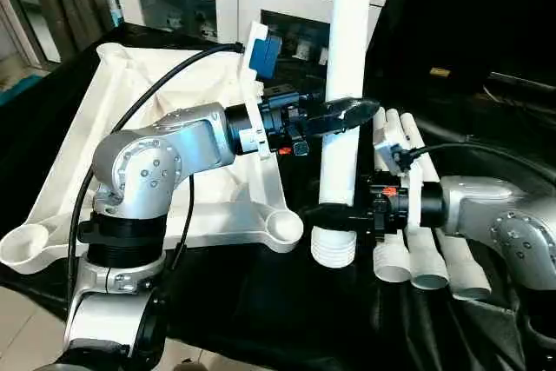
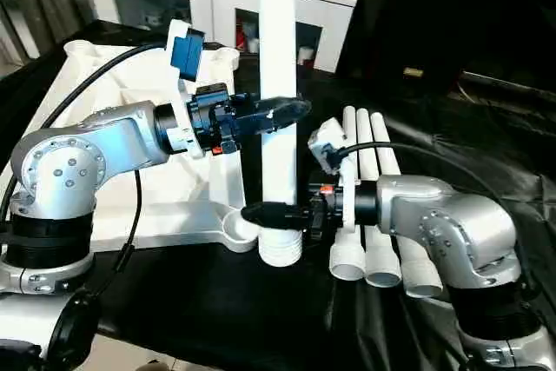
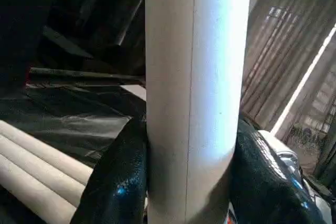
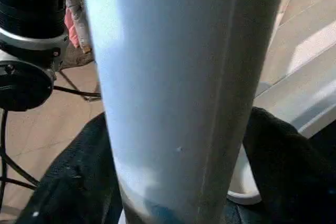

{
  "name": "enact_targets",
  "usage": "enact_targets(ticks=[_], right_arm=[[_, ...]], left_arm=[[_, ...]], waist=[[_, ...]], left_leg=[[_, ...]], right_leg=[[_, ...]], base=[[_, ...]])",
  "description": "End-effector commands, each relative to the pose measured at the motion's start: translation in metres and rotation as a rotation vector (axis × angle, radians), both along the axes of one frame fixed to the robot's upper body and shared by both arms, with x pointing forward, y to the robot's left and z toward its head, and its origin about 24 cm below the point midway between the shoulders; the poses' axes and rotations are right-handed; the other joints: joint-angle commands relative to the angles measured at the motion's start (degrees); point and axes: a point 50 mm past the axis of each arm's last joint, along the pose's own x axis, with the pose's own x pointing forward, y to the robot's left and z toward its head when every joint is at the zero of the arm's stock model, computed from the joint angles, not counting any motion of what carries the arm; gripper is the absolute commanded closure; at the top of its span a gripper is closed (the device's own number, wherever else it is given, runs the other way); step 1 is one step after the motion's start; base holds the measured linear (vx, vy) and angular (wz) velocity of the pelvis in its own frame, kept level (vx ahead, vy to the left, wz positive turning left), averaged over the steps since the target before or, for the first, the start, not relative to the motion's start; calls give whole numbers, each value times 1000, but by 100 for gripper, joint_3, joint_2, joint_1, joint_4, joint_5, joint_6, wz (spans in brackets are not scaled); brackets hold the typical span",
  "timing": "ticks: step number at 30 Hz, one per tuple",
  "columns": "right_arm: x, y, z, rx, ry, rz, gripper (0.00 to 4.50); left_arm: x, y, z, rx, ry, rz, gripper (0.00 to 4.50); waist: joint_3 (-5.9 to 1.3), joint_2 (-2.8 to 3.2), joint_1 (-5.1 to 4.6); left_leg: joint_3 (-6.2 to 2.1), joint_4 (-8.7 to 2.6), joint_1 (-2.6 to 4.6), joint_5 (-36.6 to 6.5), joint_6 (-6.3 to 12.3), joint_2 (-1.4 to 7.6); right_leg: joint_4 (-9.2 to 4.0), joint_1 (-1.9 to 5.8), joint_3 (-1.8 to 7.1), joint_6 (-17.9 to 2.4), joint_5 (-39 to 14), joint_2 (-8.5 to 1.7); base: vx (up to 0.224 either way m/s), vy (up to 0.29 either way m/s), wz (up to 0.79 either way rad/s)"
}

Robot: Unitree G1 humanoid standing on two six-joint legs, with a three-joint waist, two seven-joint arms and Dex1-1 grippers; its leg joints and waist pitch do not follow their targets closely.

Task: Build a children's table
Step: Pick table leg

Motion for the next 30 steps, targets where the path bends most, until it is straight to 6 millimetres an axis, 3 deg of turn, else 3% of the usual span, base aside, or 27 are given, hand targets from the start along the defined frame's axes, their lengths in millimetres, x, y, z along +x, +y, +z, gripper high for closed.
enact_targets(ticks=[1,11,12,18,22,24,30], right_arm=[[1,-2,0,5,7,1,131],[-1,-2,-2,13,21,3,203],[-1,-2,-3,17,23,2,212],[-3,-1,-4,18,25,5,251],[-2,2,-8,-42,-29,-13,251],[-2,2,-10,-41,-20,-8,199],[-3,-1,-9,-20,-5,-9,144]], left_arm=[[-4,-5,11,-11,-57,-37,268],[-3,-4,11,0,-69,-58,269],[-4,-4,11,1,-70,-64,269],[-4,-4,11,-2,-73,-76,270],[-5,-4,12,-3,-76,-88,270],[-5,-4,11,-1,-77,-91,270],[-5,-3,11,5,-77,-93,270]], waist=[[-413,-36,24],[-417,-19,68],[-421,7,67],[-419,1,72],[-422,3,72],[-420,6,71],[-426,15,74]], left_leg=[[219,-406,-92,-291,-7,-155],[218,-412,-86,-289,-43,-154],[218,-409,-83,-282,-52,-156],[218,-410,-82,-335,-67,-158],[217,-409,-80,-317,-86,-160],[217,-410,-83,-322,-81,-162],[216,-408,-77,-310,-72,-162]], right_leg=[[-371,434,54,-892,-1238,-90],[-353,438,54,-916,-1116,-89],[-352,440,56,-936,-1061,-89],[-355,445,55,-947,-1116,-89],[-353,441,55,-914,-1131,-86],[-349,446,57,-919,-1127,-85],[-335,450,57,-986,-982,-81]], base=[[0,0,0],[0,0,0],[0,0,0],[0,0,0],[0,0,0],[0,0,0],[0,0,0]])
